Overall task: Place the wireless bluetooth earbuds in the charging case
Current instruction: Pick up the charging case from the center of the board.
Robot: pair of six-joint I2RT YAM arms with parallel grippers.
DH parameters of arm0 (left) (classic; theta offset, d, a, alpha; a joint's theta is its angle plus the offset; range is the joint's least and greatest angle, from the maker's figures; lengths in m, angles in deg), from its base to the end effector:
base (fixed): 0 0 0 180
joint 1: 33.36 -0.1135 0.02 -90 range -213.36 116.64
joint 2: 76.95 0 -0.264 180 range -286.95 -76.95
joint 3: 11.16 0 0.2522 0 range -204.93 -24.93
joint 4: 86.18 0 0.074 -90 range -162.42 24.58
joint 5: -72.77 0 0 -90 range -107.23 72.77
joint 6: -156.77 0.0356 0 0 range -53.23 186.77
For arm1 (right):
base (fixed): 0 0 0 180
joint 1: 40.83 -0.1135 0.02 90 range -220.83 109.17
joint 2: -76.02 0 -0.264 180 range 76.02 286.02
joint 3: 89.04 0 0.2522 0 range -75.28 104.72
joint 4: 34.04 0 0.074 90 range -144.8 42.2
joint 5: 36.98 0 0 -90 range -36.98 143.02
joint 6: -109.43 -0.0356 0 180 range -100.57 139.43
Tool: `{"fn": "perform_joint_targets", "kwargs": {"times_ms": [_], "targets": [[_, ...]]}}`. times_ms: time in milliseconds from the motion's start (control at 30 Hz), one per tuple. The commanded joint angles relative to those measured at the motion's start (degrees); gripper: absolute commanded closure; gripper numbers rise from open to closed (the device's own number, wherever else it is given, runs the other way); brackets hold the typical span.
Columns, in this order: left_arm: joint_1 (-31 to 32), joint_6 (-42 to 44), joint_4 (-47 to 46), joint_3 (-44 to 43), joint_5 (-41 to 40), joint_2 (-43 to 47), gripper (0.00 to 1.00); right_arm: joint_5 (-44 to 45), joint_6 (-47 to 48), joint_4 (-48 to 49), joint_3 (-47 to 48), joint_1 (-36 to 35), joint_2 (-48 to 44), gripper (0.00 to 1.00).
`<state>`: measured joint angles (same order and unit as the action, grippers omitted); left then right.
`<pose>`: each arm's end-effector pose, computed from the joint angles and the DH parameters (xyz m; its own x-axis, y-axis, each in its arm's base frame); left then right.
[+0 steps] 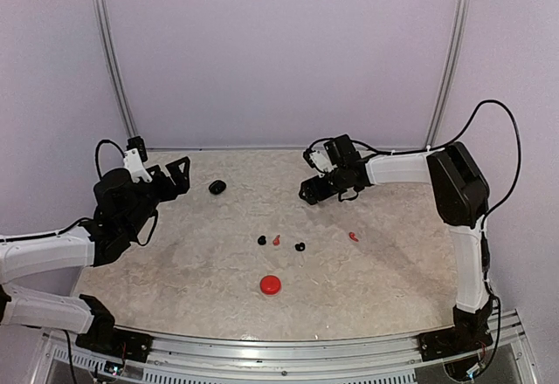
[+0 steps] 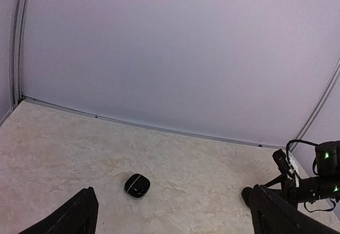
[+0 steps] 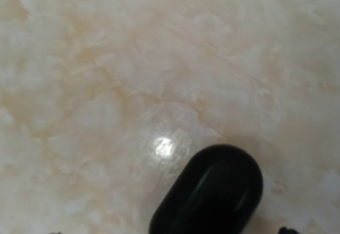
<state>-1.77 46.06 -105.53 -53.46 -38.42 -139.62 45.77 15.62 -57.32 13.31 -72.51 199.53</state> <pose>0.2132 -0.1160 0.2583 -0.0780 -0.3391 -0.9375 0.1635 0.9233 -0.3476 0.4053 0.2554 0.1660 -0.6342 -0.3139 -0.7065 -0.5567 0.8195 0.1356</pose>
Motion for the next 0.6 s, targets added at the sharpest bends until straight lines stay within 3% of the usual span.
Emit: {"fn": "perform_joint_targets", "kwargs": {"times_ms": [0, 233, 567], "targets": [[0.4, 2.03, -5.41, 2.28, 0.6, 2.4, 0.01, 2.09, 0.96, -2.31, 4.48, 0.53, 4.22, 0.13], [0.4, 2.71, -3.55, 1.59, 0.39, 1.31, 0.01, 4.62, 1.7, -4.33, 7.82, 0.56, 8.38, 0.2], [0.4, 3.33, -2.6, 1.64, 0.32, 1.23, 0.01, 5.46, 2.36, -5.18, 8.16, 0.82, 10.14, 0.47]]}}
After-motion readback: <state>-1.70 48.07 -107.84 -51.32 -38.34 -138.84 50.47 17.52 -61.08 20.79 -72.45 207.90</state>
